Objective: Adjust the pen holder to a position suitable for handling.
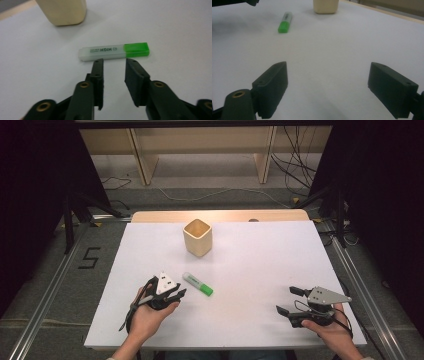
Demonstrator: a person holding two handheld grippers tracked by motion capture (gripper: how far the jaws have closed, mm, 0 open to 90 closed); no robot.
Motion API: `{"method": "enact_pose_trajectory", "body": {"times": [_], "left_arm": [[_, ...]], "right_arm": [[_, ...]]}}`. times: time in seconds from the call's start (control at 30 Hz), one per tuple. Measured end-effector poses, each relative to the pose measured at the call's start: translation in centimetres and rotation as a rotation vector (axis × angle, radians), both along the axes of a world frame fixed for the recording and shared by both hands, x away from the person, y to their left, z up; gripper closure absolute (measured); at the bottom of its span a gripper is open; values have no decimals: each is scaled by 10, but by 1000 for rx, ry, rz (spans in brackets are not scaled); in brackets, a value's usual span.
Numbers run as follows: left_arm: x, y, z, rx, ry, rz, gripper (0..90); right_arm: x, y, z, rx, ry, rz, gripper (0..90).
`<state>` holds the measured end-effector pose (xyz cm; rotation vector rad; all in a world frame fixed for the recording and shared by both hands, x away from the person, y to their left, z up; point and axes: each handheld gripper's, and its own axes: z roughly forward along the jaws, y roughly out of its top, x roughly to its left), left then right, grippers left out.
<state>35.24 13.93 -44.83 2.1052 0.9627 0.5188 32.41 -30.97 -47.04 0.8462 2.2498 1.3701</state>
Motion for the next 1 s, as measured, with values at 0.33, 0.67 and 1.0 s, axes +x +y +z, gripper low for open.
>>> {"method": "enact_pose_trajectory", "body": {"times": [0.33, 0.67, 1.0], "left_arm": [[32, -25, 2, 106, -6, -14, 896], [52, -33, 1, 118, -14, 3, 896], [69, -38, 4, 92, -23, 26, 895]], "right_arm": [[0, 0, 0, 4, 4, -1, 172], [0, 0, 0, 2, 6, 4, 172], [0, 0, 0, 4, 5, 6, 172]]}}
